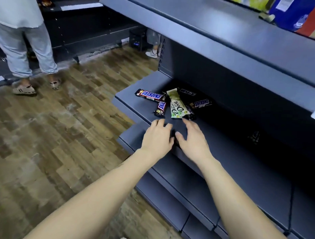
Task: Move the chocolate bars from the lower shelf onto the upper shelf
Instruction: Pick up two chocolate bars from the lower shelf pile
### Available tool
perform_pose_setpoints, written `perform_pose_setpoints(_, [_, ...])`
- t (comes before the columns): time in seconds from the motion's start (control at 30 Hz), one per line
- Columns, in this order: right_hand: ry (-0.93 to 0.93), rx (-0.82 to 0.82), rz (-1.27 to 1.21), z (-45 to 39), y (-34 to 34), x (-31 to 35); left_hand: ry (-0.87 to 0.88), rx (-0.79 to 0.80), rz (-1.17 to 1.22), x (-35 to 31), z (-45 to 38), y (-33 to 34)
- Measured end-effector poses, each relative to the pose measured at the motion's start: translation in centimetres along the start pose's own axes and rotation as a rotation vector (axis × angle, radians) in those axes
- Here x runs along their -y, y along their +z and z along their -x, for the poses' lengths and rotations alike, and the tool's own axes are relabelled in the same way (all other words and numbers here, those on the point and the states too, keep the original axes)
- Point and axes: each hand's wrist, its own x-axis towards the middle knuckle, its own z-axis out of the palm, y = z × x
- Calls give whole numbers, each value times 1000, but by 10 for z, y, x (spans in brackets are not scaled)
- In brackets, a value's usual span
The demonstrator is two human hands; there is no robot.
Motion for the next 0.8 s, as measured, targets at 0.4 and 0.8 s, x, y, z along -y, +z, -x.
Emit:
perform_pose_setpoints(0.4, [-13, -201, 287, -56, 47, -16, -79, 257, 73, 31, -77, 6])
perform_pose_setpoints(0.8, [74, -529, -13, -35, 44, -42, -84, 213, 147, 26, -72, 5])
